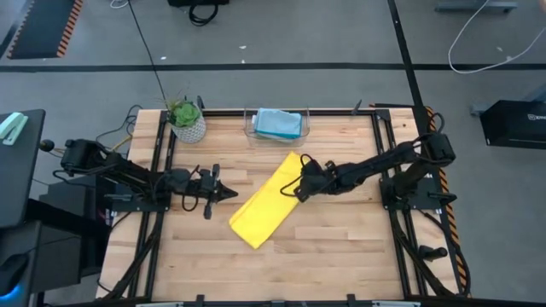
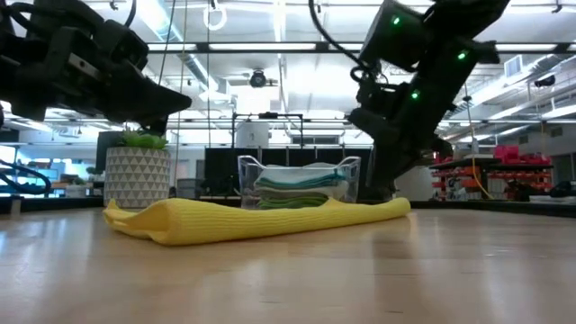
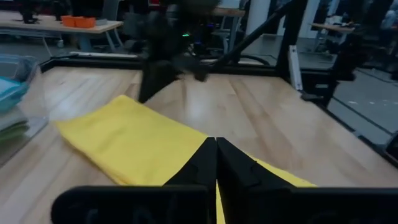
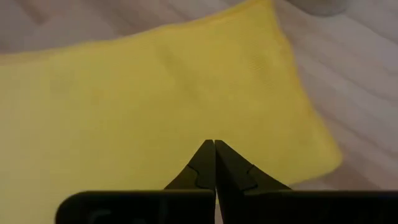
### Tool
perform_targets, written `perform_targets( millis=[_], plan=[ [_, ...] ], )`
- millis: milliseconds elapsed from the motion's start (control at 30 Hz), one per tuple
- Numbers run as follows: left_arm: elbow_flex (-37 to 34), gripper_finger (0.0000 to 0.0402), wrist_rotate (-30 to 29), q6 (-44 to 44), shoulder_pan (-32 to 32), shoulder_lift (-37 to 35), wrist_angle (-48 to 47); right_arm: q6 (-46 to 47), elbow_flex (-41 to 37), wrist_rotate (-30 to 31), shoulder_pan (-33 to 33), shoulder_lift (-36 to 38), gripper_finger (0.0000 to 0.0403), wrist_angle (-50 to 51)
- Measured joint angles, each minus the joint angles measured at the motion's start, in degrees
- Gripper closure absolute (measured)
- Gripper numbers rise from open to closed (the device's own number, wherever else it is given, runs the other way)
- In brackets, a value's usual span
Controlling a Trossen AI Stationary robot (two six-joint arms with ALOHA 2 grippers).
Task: Fold microfiber towels
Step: Fold the yellow microfiber cloth
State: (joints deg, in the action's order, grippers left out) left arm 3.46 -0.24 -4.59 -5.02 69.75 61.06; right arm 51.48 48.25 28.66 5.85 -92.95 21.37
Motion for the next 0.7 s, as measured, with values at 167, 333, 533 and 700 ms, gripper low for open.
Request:
perform_targets(
  millis=[167,333,533,700],
  plan=[
    [0.0,0.0393,0.0,0.1,-0.6,0.0,1.8,-3.6,0.0,-1.4,-3.9,-0.5,0.0399,-0.4],
    [0.0,0.0383,0.0,1.0,-0.7,0.0,1.5,-8.6,0.0,-6.1,-7.7,-2.0,0.0398,-1.9],
    [0.0,0.0396,0.1,2.1,-2.1,0.0,-0.4,-14.0,0.0,-7.7,-12.8,-4.1,0.0399,-5.8],
    [0.0,0.0383,0.0,2.5,-2.6,0.0,-1.0,-22.4,0.0,-12.1,-18.8,-6.7,0.0399,-14.1]
  ],
)
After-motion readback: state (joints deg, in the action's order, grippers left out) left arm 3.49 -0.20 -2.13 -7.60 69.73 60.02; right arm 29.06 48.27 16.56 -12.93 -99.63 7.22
